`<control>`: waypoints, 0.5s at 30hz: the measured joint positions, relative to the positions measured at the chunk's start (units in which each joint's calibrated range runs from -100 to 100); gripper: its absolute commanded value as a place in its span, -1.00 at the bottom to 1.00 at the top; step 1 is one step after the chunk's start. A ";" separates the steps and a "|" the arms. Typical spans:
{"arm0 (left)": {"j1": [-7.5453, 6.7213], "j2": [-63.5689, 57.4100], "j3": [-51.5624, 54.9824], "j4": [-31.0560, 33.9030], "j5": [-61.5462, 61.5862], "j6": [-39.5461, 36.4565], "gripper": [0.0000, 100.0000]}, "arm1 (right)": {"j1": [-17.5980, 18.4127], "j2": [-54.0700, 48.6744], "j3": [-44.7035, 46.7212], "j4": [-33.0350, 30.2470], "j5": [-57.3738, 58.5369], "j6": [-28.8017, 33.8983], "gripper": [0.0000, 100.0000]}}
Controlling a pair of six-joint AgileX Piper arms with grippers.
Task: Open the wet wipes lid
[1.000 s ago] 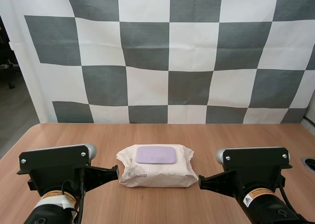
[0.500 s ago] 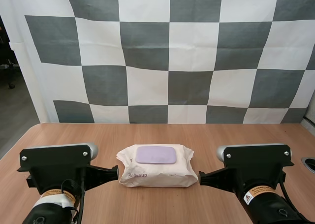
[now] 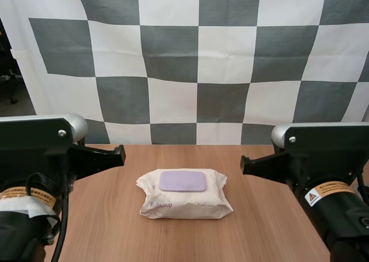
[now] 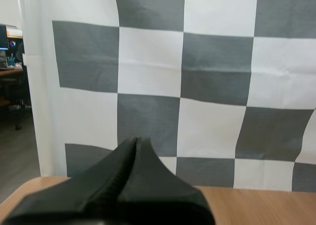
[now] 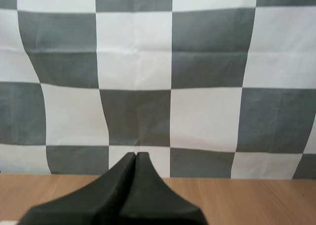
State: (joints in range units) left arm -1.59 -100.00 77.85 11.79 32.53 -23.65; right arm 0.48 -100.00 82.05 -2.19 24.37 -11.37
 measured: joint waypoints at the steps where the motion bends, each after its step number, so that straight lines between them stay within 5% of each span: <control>1: 0.00 0.00 -0.55 0.00 0.20 0.00 -1.00 | 0.00 0.00 -1.20 0.00 0.00 0.00 -1.00; 9: 2.29 0.00 -1.78 -0.65 5.42 0.00 -1.00 | 0.00 0.00 -9.86 1.39 -4.02 -0.04 -1.00; 15: 3.12 0.37 -1.78 -2.25 7.37 0.87 -1.00 | 0.00 2.62 -15.07 1.51 8.05 -3.45 -1.00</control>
State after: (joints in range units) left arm 1.52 -99.63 76.07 9.55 39.90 -22.78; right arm 0.48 -97.38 66.98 -0.68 32.42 -14.82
